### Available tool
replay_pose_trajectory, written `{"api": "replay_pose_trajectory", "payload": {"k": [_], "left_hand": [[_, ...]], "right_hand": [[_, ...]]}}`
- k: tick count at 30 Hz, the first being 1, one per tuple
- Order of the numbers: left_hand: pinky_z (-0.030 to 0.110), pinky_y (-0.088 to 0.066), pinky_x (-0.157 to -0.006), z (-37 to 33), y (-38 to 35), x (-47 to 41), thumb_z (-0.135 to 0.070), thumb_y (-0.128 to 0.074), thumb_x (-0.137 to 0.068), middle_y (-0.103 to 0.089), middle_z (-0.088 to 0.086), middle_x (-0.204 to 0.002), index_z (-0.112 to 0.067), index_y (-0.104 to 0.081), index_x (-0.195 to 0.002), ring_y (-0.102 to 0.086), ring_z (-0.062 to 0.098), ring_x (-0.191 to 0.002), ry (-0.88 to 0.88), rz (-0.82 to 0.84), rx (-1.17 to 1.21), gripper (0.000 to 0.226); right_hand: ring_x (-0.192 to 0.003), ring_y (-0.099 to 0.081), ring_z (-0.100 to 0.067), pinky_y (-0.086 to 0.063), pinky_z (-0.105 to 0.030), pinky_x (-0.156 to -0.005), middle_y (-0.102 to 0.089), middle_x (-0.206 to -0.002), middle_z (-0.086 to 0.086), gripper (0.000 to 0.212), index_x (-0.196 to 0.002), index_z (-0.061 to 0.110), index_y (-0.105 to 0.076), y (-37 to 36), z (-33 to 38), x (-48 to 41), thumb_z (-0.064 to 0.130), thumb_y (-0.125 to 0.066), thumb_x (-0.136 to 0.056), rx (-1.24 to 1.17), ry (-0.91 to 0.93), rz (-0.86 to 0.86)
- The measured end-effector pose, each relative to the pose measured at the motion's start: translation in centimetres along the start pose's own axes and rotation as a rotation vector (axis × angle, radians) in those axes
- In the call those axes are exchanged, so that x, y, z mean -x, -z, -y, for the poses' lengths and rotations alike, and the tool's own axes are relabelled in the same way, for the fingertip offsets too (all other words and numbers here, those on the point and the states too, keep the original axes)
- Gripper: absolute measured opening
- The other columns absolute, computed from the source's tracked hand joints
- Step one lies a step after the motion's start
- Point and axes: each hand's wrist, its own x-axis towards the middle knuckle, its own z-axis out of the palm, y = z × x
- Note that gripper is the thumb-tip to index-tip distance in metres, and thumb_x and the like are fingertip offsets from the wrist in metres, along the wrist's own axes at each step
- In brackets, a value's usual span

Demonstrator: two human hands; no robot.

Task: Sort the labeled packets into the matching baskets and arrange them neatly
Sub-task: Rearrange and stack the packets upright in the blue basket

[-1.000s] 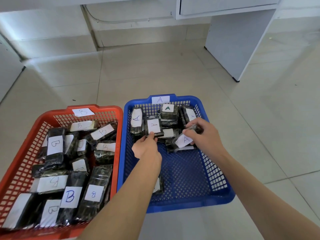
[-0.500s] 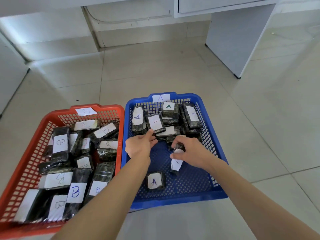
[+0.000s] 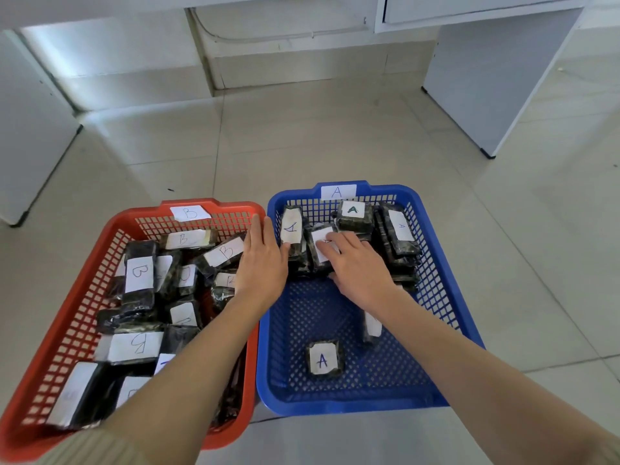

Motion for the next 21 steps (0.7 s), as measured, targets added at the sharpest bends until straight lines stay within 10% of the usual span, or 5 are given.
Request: {"api": "replay_pose_trajectory", "payload": {"k": [6,21], "left_hand": [[0.042,-0.021,-0.114,0.3,-0.4,-0.1,-0.021,-0.033,-0.101,0.000,0.015,-0.157,-0.011,-0.011,-0.150,-0.008,0.032,-0.144,-0.027,-0.065,0.177,0.055],[0.043,-0.036,-0.107,0.2,-0.7,-0.2,-0.041,-0.029,-0.101,0.017,0.007,-0.156,-0.036,-0.029,-0.145,-0.002,0.028,-0.145,-0.022,0.018,-0.007,0.045]], "right_hand": [[-0.126,-0.035,-0.028,-0.043,-0.032,-0.100,-0.040,-0.136,-0.014,0.054,-0.140,0.003,-0.033,0.3,0.4,-2.1,0.000,-0.049,-0.089,0.039,0.065,0.012],[-0.128,-0.032,-0.030,-0.044,-0.031,-0.097,-0.042,-0.133,-0.018,0.043,-0.136,-0.006,-0.034,-0.1,1.3,-3.9,0.003,-0.040,-0.095,0.145,-0.024,0.012]]}}
